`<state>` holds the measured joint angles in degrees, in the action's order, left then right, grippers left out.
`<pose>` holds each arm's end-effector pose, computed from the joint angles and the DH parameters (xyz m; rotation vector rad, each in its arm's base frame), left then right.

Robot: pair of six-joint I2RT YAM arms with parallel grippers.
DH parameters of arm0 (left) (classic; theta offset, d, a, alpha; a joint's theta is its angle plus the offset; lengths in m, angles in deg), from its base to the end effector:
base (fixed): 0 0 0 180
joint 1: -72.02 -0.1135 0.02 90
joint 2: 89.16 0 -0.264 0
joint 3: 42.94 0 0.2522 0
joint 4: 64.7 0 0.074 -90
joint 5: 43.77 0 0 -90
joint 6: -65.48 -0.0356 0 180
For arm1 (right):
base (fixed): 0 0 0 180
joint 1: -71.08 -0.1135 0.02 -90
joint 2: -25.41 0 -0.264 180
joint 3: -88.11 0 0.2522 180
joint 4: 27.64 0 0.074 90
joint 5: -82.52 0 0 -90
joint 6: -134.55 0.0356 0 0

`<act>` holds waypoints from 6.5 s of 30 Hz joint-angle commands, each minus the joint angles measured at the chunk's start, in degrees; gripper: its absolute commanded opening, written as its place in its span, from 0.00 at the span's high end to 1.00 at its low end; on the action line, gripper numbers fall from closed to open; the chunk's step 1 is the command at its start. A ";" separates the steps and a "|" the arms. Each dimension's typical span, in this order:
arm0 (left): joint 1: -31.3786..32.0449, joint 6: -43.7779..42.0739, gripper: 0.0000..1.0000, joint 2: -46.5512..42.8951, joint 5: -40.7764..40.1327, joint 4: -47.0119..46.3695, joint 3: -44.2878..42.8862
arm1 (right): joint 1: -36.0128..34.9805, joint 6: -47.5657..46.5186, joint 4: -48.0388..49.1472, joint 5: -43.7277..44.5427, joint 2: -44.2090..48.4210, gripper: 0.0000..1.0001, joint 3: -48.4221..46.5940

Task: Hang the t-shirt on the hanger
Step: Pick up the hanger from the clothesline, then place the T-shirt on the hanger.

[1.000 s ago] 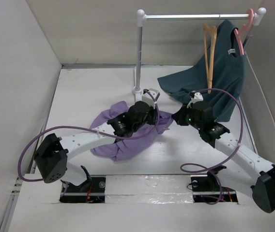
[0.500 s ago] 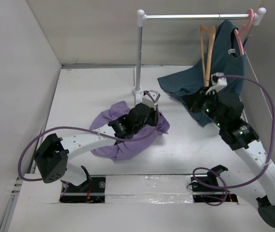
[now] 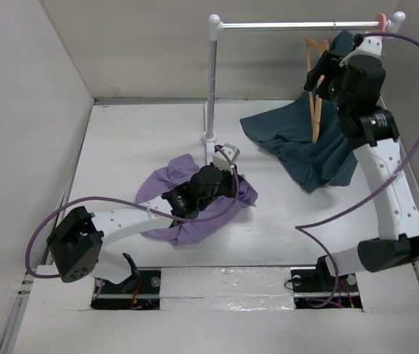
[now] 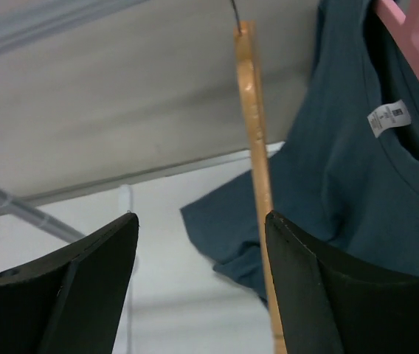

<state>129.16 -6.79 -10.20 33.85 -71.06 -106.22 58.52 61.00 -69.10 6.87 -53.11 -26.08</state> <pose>0.1798 -0.2643 0.2868 0.4472 1.7363 -0.7679 0.2755 0.0523 0.5083 0.2452 1.6535 0.1735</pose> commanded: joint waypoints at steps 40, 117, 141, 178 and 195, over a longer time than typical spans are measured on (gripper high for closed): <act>-0.02 0.98 1.00 -3.37 7.46 -8.27 2.50 | 6.49 -8.71 0.26 4.99 -15.44 1.00 -9.99; -21.02 3.44 1.00 10.34 16.69 -0.53 -22.55 | -7.66 6.75 -10.00 -33.51 49.34 1.00 43.81; -22.69 3.09 1.00 7.61 17.30 1.22 -22.73 | -7.66 6.05 -10.37 -34.47 49.00 1.00 41.35; -20.49 11.53 1.00 -24.90 8.09 3.16 -11.92 | -60.82 -6.76 48.50 35.55 25.09 1.00 45.48; -20.49 11.16 1.00 -24.73 10.68 -0.96 -14.14 | -70.15 -10.89 50.09 40.23 28.50 1.00 45.92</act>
<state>108.64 2.98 -34.75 37.89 -66.31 -120.17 -11.16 49.94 -26.35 43.63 -28.15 21.18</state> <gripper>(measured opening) 0.007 0.215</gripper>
